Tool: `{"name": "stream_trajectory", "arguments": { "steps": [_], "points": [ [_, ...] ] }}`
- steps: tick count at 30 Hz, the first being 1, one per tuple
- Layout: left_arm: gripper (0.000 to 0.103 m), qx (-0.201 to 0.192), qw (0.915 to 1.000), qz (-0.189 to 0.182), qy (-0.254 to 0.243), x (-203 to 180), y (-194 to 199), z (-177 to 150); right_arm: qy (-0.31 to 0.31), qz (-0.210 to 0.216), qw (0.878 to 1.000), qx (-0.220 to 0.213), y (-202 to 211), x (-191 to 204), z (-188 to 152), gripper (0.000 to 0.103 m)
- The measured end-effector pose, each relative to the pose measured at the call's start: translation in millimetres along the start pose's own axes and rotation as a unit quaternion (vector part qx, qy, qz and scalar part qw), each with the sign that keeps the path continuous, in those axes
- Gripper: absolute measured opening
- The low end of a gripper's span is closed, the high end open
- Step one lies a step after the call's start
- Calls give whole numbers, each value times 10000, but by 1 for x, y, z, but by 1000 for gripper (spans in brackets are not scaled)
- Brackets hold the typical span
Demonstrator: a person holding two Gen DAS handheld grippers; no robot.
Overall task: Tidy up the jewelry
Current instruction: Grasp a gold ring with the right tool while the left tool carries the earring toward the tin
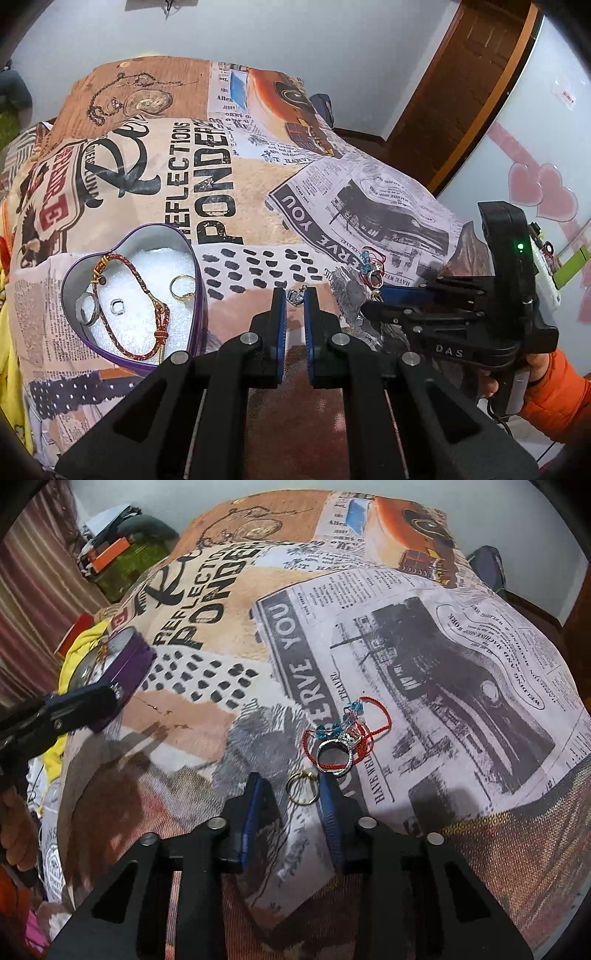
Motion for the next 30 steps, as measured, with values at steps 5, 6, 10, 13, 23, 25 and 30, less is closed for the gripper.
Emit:
{"name": "stream_trajectory", "arguments": {
  "steps": [5, 6, 10, 13, 23, 25, 30],
  "points": [
    [8, -58, 10000, -40, 44, 4, 5, 0, -64, -98, 9999, -54, 1, -1, -1, 17],
    [8, -76, 10000, -31, 48, 4, 6, 0, -72, -109, 9999, -53, 2, -1, -1, 17],
    [8, -184, 9998, 51, 58, 5, 17, -1, -81, -86, 9999, -82, 8, 2, -1, 16],
    [8, -298, 9994, 139, 83, 6, 28, -1, -72, -78, 9997, -212, 17, 5, 1, 16],
    [8, -769, 9958, 456, 173, 18, 77, -3, 175, -75, 9944, -1040, 73, 35, 15, 16],
    [8, -851, 9948, 520, 197, 21, 85, -4, 234, -43, 9926, -1189, 82, 43, 19, 17],
    [8, -1080, 9914, 692, 276, 31, 106, -6, 426, 60, 9881, -1479, 97, 67, 30, 17]
  ]
}}
Point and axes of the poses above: each gripper's, at about its wrist camera, not at the fingertips, and y roughly against the way its jaws point, x to its left, z to its top, the point moved 4 cm from there along -y, roughly the way its jaws point, and after that the axes turned 14 degrees about x, right-handed, at the moved point
